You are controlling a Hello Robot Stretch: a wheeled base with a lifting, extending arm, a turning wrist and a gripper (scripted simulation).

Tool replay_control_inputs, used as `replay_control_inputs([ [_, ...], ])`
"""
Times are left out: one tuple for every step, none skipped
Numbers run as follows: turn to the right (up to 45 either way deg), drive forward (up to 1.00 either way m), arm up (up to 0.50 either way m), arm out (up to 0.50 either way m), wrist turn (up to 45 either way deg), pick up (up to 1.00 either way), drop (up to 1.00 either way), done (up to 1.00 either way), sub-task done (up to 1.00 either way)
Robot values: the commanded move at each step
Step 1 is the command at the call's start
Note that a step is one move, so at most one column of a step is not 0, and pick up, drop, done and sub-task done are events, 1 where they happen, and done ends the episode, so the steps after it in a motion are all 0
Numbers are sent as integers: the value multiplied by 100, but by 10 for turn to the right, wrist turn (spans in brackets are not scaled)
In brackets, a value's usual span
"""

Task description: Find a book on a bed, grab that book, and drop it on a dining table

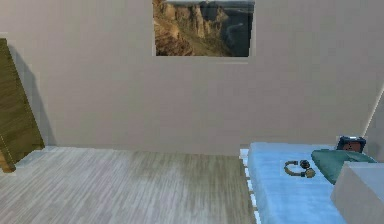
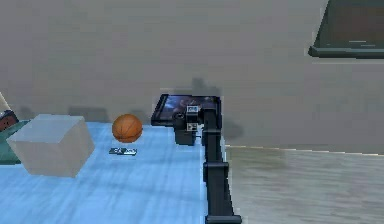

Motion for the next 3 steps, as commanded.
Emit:
replay_control_inputs([
  [0,0,18,0,0,0,0,0,0],
  [0,0,0,0,-450,0,0,0,0],
  [0,0,0,0,-450,0,0,0,0],
])
